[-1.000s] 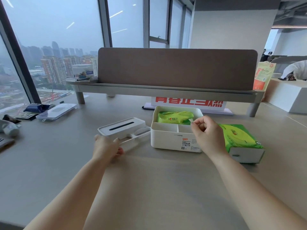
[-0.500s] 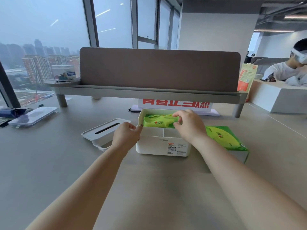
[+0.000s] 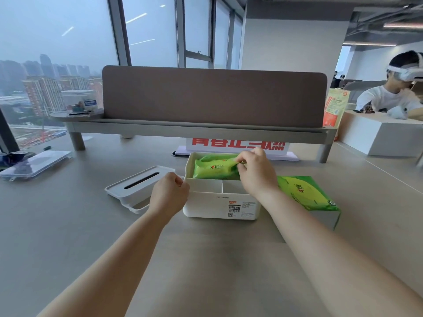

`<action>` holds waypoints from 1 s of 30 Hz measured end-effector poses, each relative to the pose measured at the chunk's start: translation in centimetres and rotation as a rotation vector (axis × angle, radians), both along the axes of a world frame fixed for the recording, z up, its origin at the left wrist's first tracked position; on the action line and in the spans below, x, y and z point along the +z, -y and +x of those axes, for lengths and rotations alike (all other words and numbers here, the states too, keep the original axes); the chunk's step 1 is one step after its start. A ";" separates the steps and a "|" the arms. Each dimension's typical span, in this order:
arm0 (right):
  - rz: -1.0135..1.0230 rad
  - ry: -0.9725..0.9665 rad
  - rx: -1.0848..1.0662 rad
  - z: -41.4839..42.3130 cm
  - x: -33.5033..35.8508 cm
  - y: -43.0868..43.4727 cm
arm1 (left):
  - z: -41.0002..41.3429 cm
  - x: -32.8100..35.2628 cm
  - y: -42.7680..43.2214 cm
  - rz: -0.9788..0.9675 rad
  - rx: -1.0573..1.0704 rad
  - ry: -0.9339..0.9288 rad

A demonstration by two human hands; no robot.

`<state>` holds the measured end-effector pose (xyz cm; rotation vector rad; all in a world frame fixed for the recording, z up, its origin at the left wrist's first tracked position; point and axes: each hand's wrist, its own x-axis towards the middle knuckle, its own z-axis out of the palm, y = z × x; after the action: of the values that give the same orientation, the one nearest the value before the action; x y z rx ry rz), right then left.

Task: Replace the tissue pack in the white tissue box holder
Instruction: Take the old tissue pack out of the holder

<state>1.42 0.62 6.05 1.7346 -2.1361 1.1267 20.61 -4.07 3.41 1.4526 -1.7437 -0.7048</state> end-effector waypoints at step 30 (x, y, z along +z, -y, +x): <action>-0.393 0.105 -0.519 -14.4 -1.4 -17.3 | -4.7 0.5 -6.1 -0.280 0.052 -0.189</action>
<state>-13.02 17.92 4.64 0.9033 -2.0596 1.3722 15.93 1.98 3.95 1.1960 -1.5815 -0.5277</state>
